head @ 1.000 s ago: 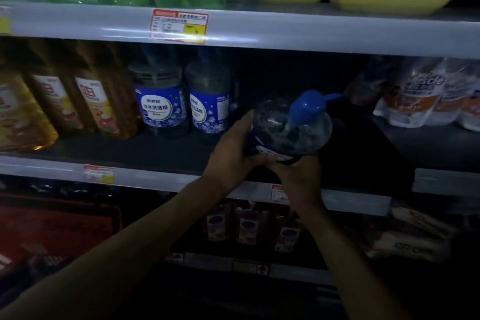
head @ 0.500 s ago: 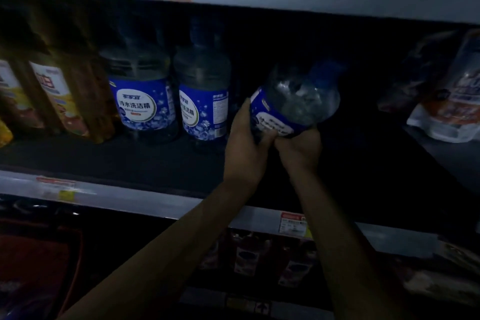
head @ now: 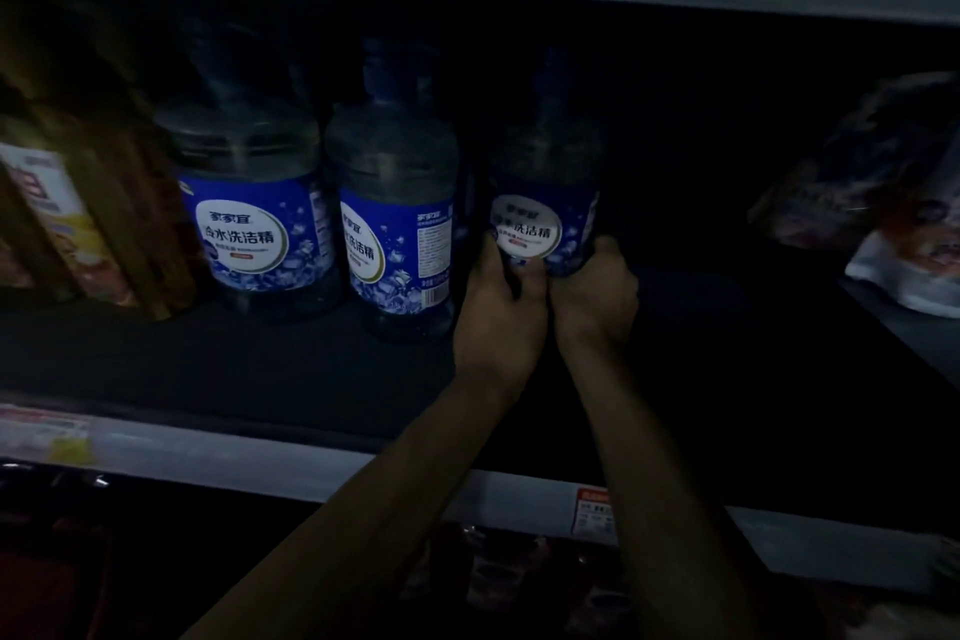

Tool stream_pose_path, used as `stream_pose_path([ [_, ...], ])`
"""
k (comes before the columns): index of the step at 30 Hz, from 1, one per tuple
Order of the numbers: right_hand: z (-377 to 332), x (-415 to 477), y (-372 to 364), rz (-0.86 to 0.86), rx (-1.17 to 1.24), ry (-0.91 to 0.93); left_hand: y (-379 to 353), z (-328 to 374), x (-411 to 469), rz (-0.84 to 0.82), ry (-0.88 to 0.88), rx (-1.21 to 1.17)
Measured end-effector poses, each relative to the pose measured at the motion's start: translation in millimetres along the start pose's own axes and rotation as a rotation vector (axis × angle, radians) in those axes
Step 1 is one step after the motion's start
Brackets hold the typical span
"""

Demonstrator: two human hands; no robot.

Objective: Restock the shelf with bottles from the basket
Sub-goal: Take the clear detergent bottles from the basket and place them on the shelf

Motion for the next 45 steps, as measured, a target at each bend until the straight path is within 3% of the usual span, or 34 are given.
stream_pose_path([
  [6, 12.1, -10.3, 6.2, 0.005, 0.073, 0.01, 7.5, 18.0, -10.1, -0.095, 0.078, 0.035],
  [15, 17.4, -52.2, 44.0, -0.082, -0.013, -0.03, 39.0, 42.9, -34.5, -0.208, 0.168, 0.133],
  [27, -12.4, -143.0, 98.6, -0.193, -0.163, 0.075, 104.7, 106.6, -95.1, -0.467, -0.081, 0.387],
  [31, -19.7, -172.5, 105.6, -0.195, -0.264, 0.116, 140.3, 123.9, -110.2, -0.468, -0.171, 0.419],
  [36, -50.1, -222.0, 95.5, -0.242, -0.222, 0.165, 203.7, 133.1, -128.0, -0.469, -0.227, 0.519],
  [39, -71.3, -262.6, 79.7, -0.315, -0.22, 0.252, 248.7, 136.4, -142.1, -0.473, -0.248, 0.62],
  [45, -89.9, -322.7, 34.9, -0.574, -0.489, 0.428, 346.2, 122.1, -171.0, -0.458, -0.285, 0.838],
])
Point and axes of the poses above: each hand's wrist, its own x-axis towards the middle knuckle, its own y-axis out of the back of the hand, z = x × y, the point moved 3 cm from there along x, towards the middle knuckle, and after that the axes turned 11 degrees about -y, right-handed, at the moved point
